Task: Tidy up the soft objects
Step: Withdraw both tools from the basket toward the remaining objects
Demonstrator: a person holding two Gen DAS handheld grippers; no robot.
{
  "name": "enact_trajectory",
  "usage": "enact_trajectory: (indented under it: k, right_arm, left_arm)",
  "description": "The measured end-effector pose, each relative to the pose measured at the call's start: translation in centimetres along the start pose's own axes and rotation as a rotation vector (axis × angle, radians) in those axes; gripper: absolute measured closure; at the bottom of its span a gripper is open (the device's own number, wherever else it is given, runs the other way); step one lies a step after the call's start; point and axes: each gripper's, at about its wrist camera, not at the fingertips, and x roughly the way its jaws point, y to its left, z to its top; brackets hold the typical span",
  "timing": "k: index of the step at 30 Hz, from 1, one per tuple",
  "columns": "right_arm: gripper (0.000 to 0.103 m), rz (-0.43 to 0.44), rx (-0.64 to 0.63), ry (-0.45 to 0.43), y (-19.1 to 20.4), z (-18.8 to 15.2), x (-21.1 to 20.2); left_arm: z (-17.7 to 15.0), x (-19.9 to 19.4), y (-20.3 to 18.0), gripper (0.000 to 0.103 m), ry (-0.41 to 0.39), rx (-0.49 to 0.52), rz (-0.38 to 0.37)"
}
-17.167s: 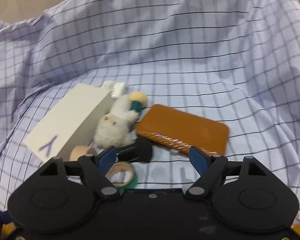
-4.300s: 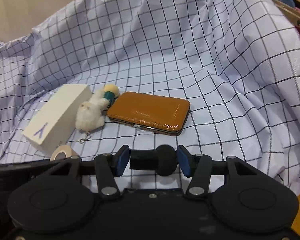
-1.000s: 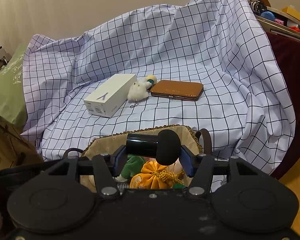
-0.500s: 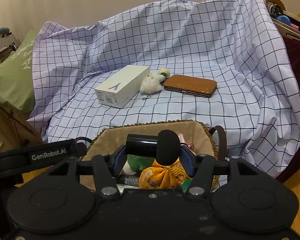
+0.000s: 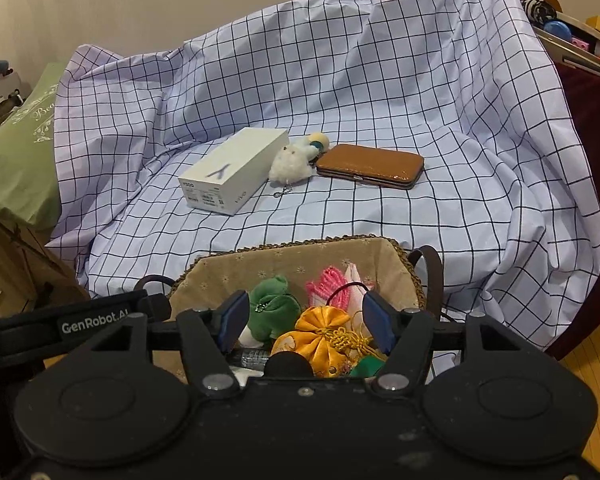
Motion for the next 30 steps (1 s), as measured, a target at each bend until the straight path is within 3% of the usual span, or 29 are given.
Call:
enact_trajectory:
  k: [30]
  right_arm:
    - [0.036,-0.035,0.023,0.015,-0.40,0.04,0.35]
  left_arm:
    - [-0.19,0.75,-1.03,0.020,0.045,0.079,0.000]
